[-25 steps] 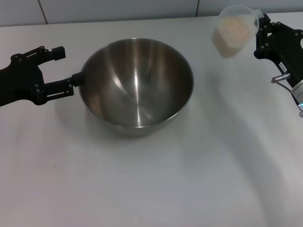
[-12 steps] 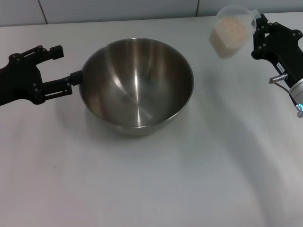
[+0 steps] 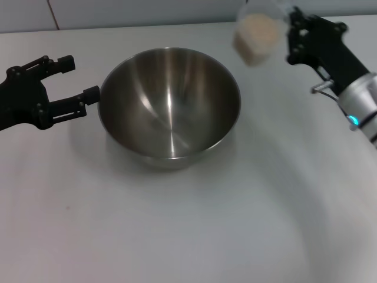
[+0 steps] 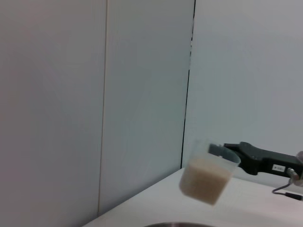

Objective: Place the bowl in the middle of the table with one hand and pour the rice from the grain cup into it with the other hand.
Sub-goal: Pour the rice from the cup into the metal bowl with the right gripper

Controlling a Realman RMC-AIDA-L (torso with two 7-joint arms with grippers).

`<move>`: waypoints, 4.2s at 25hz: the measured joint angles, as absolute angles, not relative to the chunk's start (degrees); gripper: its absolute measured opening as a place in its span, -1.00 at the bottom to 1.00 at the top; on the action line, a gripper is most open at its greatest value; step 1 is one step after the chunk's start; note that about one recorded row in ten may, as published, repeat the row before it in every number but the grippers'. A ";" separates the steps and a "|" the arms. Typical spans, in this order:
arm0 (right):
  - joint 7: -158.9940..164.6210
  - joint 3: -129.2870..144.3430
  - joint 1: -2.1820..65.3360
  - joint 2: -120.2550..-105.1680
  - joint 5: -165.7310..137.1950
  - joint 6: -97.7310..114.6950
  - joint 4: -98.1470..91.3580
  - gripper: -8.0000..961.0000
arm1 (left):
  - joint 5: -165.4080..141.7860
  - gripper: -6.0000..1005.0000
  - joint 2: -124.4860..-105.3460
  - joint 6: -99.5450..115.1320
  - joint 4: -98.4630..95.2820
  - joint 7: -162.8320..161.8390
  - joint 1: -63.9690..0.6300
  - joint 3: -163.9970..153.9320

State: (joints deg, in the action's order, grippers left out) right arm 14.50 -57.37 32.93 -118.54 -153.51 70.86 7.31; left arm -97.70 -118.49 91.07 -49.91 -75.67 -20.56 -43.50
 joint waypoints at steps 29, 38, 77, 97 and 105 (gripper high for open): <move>15.28 -57.21 34.89 -119.18 -162.87 65.56 14.77 -0.98 | -93.03 0.68 -118.39 92.56 -49.73 -74.88 -18.90 -43.81; 8.13 -57.22 35.20 -119.10 -163.00 65.57 14.78 -0.98 | -93.05 0.68 -118.36 92.37 -48.78 -74.86 -18.40 -43.52; -80.62 -49.03 34.22 -118.89 -167.26 68.52 17.07 -0.98 | -92.89 0.68 -118.50 89.91 -45.96 -74.93 -18.00 -43.84; -84.63 -47.74 34.36 -118.91 -167.26 68.51 17.22 -0.98 | -93.14 0.68 -118.47 89.91 -45.62 -74.35 -18.19 -43.86; -86.25 -47.64 34.41 -118.91 -167.26 68.49 16.95 -0.98 | -92.98 0.68 -118.48 89.91 -45.61 -74.35 -18.24 -43.78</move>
